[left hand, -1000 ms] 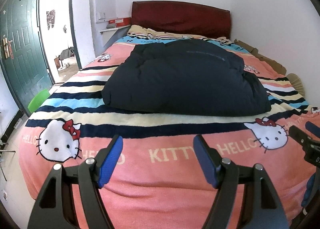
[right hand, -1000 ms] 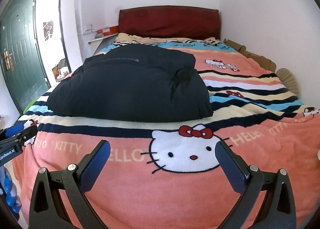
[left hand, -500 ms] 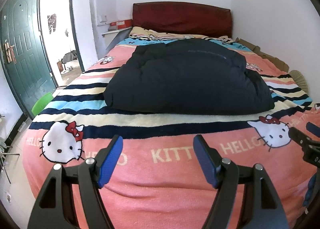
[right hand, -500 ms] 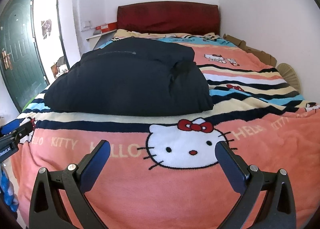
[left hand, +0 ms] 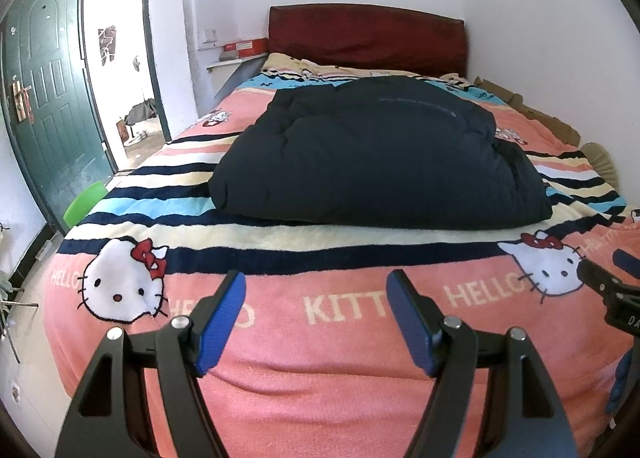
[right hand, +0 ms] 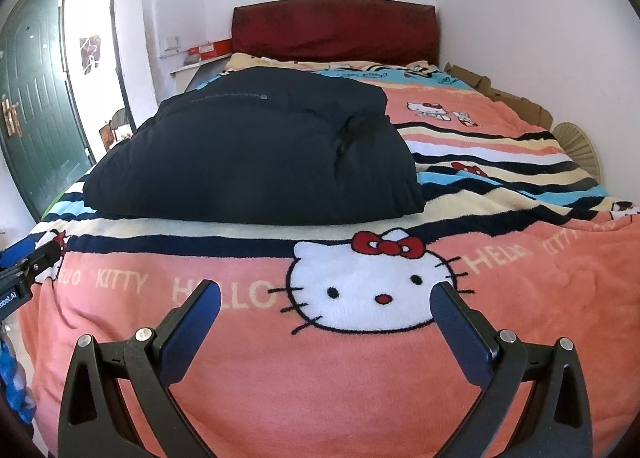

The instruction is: Fold large clothes

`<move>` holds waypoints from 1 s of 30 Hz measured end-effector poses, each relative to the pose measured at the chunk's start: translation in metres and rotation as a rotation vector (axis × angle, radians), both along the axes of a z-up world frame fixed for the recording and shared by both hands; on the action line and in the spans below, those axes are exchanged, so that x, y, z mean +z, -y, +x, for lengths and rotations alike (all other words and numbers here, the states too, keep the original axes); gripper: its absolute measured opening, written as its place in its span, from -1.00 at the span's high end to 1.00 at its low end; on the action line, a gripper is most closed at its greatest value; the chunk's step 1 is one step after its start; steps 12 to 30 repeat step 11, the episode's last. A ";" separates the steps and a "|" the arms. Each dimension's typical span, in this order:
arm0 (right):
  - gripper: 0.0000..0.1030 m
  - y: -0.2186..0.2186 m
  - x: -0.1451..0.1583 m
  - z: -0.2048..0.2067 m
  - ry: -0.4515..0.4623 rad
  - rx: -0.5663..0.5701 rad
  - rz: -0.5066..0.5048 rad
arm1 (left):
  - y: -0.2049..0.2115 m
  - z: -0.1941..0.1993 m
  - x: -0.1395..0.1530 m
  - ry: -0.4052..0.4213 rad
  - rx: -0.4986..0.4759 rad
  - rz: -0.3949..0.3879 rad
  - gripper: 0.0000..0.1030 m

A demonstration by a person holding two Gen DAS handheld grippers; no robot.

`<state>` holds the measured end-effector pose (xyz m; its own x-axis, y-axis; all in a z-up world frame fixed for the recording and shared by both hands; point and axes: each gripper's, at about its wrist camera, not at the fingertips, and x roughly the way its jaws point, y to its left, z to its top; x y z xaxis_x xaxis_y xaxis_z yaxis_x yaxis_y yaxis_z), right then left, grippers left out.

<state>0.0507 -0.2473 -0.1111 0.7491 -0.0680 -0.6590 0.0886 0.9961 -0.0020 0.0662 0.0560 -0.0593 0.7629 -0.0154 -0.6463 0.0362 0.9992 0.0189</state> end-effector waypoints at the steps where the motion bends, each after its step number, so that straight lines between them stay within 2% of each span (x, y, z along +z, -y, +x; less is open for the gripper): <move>1: -0.99 0.001 0.000 0.000 -0.001 -0.002 0.001 | 0.000 0.000 -0.001 0.000 -0.001 -0.001 -0.39; 30: -0.99 0.007 0.000 0.002 0.001 -0.016 0.002 | -0.001 0.002 -0.002 -0.015 -0.010 -0.009 -0.38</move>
